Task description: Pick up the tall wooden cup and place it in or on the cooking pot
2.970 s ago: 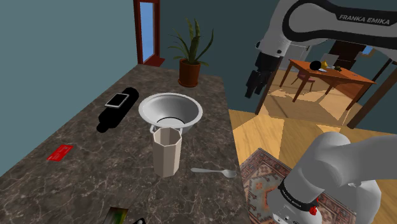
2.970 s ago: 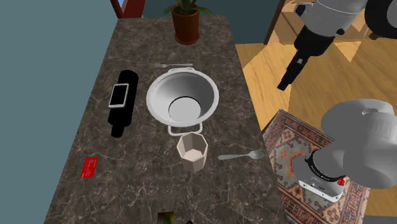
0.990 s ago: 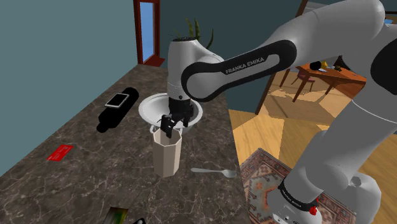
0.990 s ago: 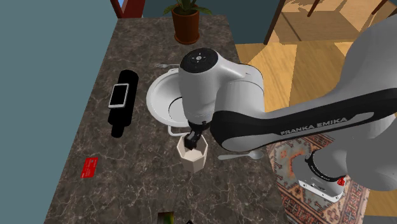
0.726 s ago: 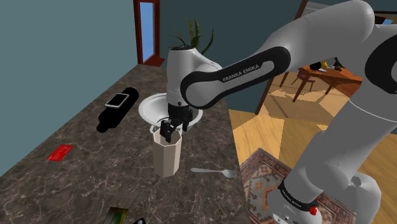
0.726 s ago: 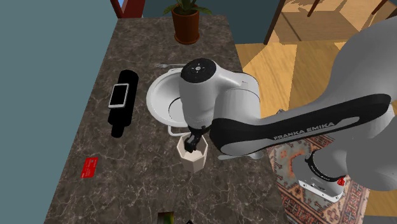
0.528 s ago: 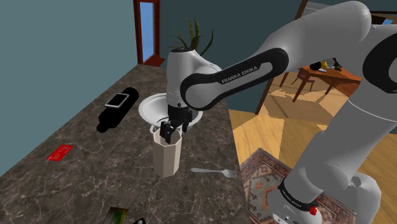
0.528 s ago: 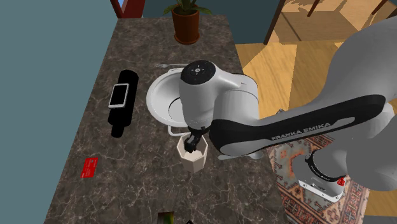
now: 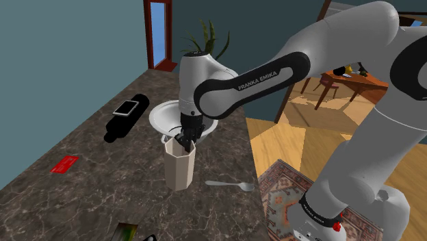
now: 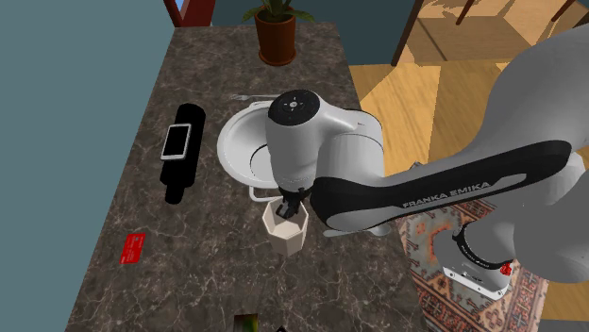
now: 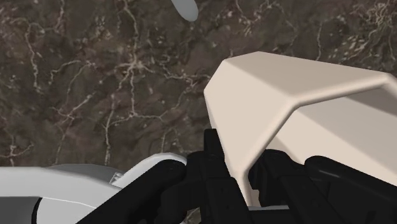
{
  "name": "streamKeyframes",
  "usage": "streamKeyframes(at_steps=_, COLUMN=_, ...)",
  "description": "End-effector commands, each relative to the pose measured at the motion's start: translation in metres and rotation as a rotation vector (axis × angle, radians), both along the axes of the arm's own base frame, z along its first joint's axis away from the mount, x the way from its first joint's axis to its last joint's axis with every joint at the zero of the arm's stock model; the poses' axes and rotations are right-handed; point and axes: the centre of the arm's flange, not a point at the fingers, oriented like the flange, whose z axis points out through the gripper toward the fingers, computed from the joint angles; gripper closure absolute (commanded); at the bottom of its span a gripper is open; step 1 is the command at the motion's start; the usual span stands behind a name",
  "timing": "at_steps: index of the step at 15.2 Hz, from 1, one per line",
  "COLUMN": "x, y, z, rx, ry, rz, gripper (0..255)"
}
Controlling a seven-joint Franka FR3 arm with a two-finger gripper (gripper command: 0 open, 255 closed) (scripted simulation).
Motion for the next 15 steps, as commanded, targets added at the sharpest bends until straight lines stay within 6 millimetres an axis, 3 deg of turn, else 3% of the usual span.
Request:
streamKeyframes(at_steps=1, x=0.0, y=0.0, z=0.0, rx=0.0, ry=0.0, rz=0.0, gripper=255)
streamKeyframes(at_steps=7, x=0.0, y=0.0, z=0.0, rx=0.0, ry=0.0, rz=0.0, gripper=255)
streamKeyframes(at_steps=15, x=0.0, y=0.0, z=0.042, rx=0.0, ry=0.0, rz=0.0, gripper=255)
